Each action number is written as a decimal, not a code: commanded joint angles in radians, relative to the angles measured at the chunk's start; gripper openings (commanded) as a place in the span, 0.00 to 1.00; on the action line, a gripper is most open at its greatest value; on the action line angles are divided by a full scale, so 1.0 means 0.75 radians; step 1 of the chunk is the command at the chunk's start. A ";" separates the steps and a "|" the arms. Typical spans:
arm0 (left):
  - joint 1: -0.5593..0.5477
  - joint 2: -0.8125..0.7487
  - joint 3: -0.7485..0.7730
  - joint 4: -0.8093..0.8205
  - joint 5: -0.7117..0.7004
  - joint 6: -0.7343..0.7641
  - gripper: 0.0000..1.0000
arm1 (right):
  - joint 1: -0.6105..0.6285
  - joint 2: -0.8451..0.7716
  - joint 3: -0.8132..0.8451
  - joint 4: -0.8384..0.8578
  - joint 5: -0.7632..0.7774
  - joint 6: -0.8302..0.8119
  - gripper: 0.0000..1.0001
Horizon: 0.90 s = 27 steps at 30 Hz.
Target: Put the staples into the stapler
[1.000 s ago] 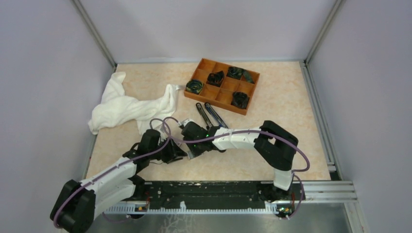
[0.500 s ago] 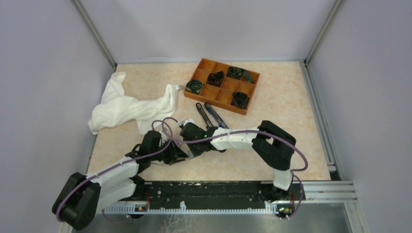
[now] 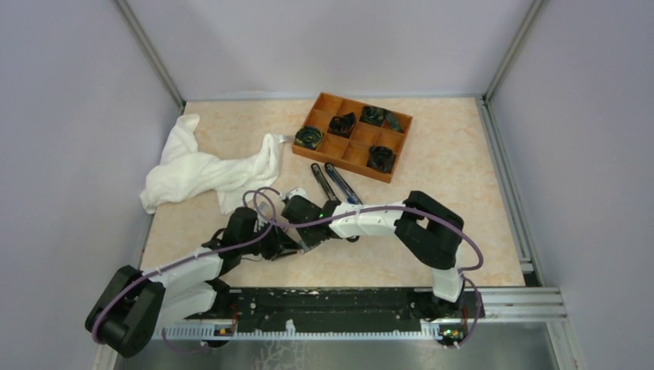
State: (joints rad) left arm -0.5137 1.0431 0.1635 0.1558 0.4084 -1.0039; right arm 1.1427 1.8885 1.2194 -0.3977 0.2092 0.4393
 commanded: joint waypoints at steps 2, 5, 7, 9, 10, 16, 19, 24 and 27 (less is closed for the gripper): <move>-0.016 0.026 -0.015 0.083 0.018 -0.022 0.38 | 0.022 0.008 0.071 -0.030 0.055 -0.013 0.19; -0.023 0.046 -0.014 0.108 0.018 -0.028 0.38 | 0.026 -0.010 0.073 -0.028 0.046 -0.020 0.18; -0.027 0.064 -0.013 0.129 0.018 -0.032 0.38 | 0.026 -0.026 0.075 -0.029 0.044 -0.026 0.18; -0.030 0.080 -0.011 0.146 0.018 -0.038 0.37 | 0.025 -0.044 0.077 -0.032 0.044 -0.032 0.18; -0.031 0.088 -0.012 0.152 0.020 -0.039 0.37 | 0.027 -0.053 0.078 -0.033 0.042 -0.035 0.18; -0.033 0.063 -0.015 0.125 -0.015 -0.042 0.37 | 0.025 -0.117 0.078 -0.046 0.050 -0.052 0.18; -0.033 0.002 -0.009 0.059 -0.066 -0.032 0.39 | 0.026 -0.158 0.071 -0.050 0.047 -0.069 0.17; -0.033 -0.089 0.027 -0.067 -0.152 0.010 0.45 | 0.025 -0.226 0.039 -0.060 0.071 -0.119 0.17; -0.032 -0.132 0.043 -0.127 -0.199 0.035 0.48 | 0.016 -0.285 0.001 -0.062 0.116 -0.159 0.18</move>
State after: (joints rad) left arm -0.5335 0.9836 0.1654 0.1417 0.3275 -1.0157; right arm 1.1519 1.7699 1.2316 -0.4461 0.2390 0.3695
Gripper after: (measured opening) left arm 0.464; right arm 0.185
